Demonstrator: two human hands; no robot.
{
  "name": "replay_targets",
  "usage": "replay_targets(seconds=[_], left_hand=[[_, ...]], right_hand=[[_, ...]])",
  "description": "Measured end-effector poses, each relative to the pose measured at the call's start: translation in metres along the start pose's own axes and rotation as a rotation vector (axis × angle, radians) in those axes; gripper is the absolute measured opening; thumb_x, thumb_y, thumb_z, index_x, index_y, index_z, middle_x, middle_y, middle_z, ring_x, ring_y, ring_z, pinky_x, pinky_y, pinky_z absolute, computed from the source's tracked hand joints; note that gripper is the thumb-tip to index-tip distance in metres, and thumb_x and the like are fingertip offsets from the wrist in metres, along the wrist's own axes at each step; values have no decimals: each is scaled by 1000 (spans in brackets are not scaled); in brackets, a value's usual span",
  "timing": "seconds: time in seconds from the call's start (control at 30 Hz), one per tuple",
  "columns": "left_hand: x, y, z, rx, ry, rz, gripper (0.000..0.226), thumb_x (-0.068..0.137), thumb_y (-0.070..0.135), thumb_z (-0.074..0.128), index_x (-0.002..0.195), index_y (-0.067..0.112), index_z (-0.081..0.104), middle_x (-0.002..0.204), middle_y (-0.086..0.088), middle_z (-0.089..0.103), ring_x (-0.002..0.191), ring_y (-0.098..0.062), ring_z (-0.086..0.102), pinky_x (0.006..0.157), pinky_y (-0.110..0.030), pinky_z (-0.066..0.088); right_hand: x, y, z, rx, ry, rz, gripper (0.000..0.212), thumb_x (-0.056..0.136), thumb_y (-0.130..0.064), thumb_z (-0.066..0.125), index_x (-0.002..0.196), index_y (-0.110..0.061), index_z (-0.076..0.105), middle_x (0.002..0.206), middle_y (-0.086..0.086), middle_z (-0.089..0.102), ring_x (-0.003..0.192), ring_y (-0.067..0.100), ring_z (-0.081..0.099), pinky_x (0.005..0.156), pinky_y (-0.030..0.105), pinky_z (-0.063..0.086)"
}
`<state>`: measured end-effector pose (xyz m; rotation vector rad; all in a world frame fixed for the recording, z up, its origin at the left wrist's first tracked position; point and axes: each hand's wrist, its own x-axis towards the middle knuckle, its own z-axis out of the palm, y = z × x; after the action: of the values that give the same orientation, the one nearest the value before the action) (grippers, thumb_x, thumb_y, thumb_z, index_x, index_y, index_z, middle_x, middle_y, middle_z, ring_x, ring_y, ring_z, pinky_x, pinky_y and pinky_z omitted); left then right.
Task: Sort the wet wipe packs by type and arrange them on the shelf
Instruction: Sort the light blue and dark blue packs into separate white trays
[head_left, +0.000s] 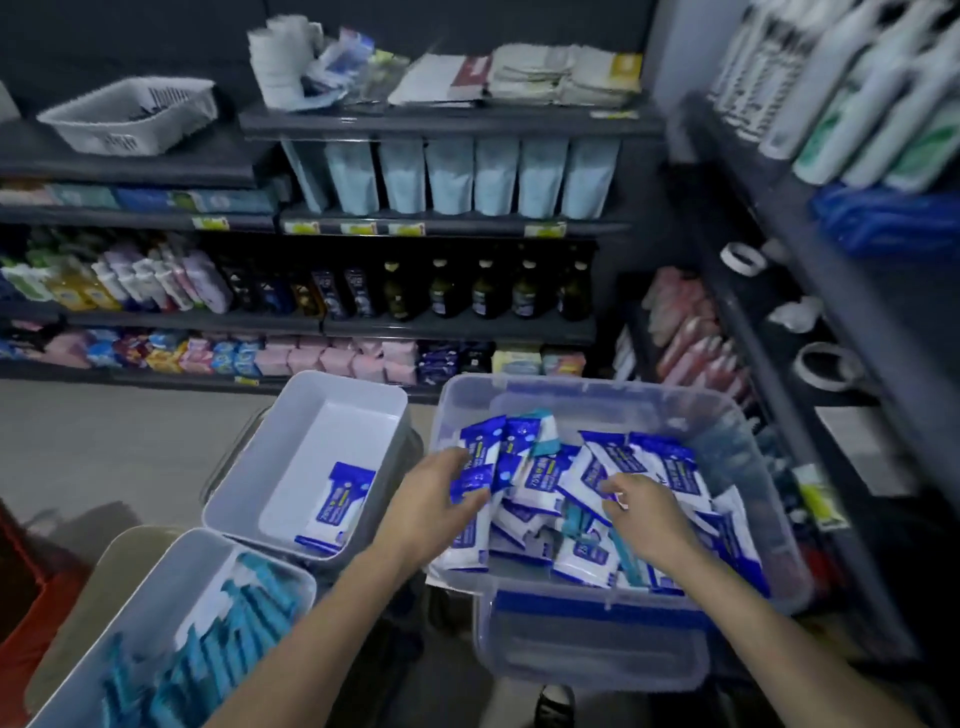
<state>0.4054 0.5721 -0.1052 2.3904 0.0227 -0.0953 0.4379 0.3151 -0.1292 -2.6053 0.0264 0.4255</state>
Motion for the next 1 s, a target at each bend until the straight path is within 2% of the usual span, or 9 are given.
replay_targets(seconds=[0.13,0.27,0.37,0.5,0.6,0.73,0.83,0.9,1.0], left_hand=[[25,15,34,31,-117,-142,52,88,34,66,131,14,44,129,-6,57,110,-20,58,81,-26,46],[45,9,65,-8,-198,-355,76,79,37,75,139,19,30,138,-7,46,119,-22,54,90,-37,52],[56,0,79,19,-216,-438,92,74,44,77,143,20,22,140,-9,43,121,-27,53,94,-48,51],[63,-4,96,163,-247,-461,101,75,46,75,149,15,13,144,-15,37,125,-32,48,97,-46,47],[62,-5,102,265,-248,-462,84,83,37,69,145,13,19,143,-17,34,119,-35,51,91,-43,48],[64,-10,96,376,-246,-453,48,93,25,53,134,9,34,127,-18,50,106,-36,57,77,-37,44],[68,-9,90,355,-175,-468,24,90,8,45,113,6,40,109,-21,61,83,-34,55,68,-36,41],[68,-11,85,315,-101,-470,19,91,5,41,110,7,40,101,-20,63,76,-31,54,65,-36,44],[62,-11,76,234,-5,-419,25,94,7,41,119,6,42,95,-16,64,75,-28,57,63,-37,47]], right_hand=[[5,42,-18,-45,9,45,27,94,-15,53,119,-7,62,123,10,62,107,24,59,77,25,40],[10,68,-31,-84,-14,44,34,95,-19,54,127,-8,58,132,9,56,117,22,55,95,29,42],[16,78,-34,-96,-53,24,37,93,-23,56,127,-9,57,132,9,55,119,22,53,98,30,42],[21,83,-31,-110,-156,-3,61,91,-31,60,144,-10,39,148,9,39,136,21,37,110,29,30],[26,85,-27,-57,-213,-26,70,90,-32,62,148,-11,28,153,8,31,141,21,28,113,29,24],[34,85,-25,0,-235,-31,78,88,-38,63,150,-12,23,155,6,27,141,20,28,112,30,26],[44,83,-20,-3,-191,-13,86,84,-47,66,150,-15,22,153,7,30,140,23,28,112,34,29],[51,80,-16,-26,-168,1,93,80,-54,66,151,-18,19,156,8,24,144,26,19,115,38,26],[59,68,-8,-143,-232,-14,101,76,-61,66,152,-23,12,159,8,9,146,32,3,118,44,15]])
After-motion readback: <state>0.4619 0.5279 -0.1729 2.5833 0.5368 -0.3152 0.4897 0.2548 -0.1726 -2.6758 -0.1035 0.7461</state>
